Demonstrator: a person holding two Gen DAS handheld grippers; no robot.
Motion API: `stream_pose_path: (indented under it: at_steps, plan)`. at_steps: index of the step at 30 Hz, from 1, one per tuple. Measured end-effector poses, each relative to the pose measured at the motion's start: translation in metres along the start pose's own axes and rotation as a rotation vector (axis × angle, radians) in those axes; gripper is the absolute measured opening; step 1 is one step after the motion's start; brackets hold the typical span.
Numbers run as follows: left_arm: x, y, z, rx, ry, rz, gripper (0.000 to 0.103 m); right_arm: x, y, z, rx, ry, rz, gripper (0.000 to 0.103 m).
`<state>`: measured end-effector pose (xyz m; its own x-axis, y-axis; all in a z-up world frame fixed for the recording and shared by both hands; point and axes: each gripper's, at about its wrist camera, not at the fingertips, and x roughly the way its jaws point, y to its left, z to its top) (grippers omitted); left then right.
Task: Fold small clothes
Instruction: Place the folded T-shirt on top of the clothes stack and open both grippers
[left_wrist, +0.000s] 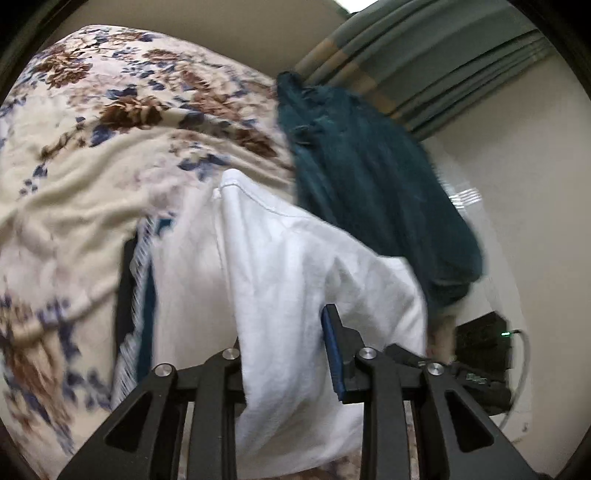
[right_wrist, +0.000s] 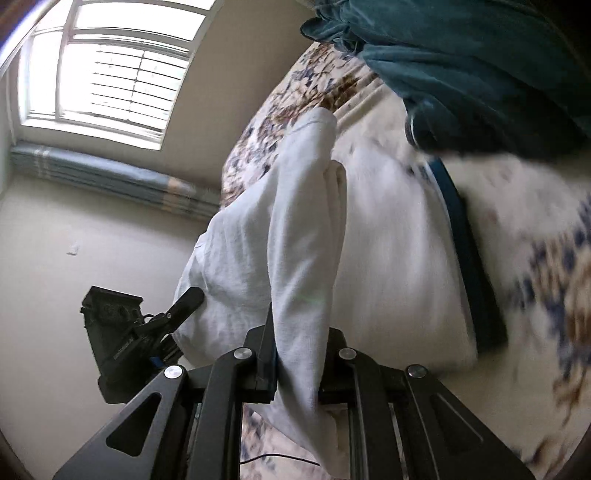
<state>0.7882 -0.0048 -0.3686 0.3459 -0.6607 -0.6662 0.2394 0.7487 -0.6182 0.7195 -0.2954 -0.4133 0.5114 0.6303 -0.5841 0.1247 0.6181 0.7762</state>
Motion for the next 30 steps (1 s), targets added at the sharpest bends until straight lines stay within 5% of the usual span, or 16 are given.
stream_pose_path:
  at_steps: [3,6,11,14,15,18,22,26,30]
  plan:
    - [0.028,0.013,0.016,0.034,0.063,0.101,0.025,0.028,-0.007,0.031,0.008,0.007,-0.081,0.015]
    - [0.043,0.028,0.016,-0.004,0.130,0.115,0.029,0.043,-0.026,0.048,0.065,0.031,-0.142,0.018]
    - [0.020,0.020,-0.005,-0.007,0.100,0.164,0.033,0.023,-0.024,0.052,0.016,-0.020,-0.229,0.052]
    - [0.000,0.005,-0.025,0.042,0.038,0.300,0.083,-0.002,-0.005,0.035,-0.089,-0.065,-0.343,0.059]
    - [-0.008,-0.001,-0.039,0.062,0.011,0.313,0.088,-0.007,0.000,0.026,-0.114,-0.069,-0.373,0.060]
    - [-0.010,-0.005,-0.069,0.089,-0.009,0.347,0.088,-0.013,0.005,-0.004,-0.158,-0.051,-0.427,0.061]
    - [0.014,0.021,-0.099,0.081,0.058,0.484,0.088,0.011,-0.011,-0.037,-0.181,0.046,-0.495,0.061]
    - [0.013,0.047,-0.105,0.012,0.080,0.476,0.095,0.024,-0.030,-0.051,-0.188,0.071,-0.585,0.061]
    - [-0.005,0.028,-0.105,0.049,0.039,0.504,0.095,0.021,-0.025,-0.057,-0.225,0.054,-0.646,0.061]
